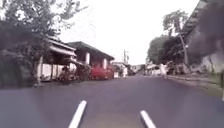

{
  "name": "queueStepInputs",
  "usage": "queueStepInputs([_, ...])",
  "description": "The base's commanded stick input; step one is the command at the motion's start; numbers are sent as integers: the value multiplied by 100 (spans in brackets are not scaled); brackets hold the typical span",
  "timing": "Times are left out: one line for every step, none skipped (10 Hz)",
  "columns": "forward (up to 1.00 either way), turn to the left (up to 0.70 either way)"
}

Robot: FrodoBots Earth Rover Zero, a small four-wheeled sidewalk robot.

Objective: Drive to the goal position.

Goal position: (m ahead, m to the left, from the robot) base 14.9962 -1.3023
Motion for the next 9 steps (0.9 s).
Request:
queueStepInputs([100,-40])
queueStepInputs([100,-40])
queueStepInputs([100,-40])
queueStepInputs([100,-40])
queueStepInputs([100,-40])
queueStepInputs([100,-40])
queueStepInputs([100,-40])
queueStepInputs([100,-40])
queueStepInputs([100,-13])
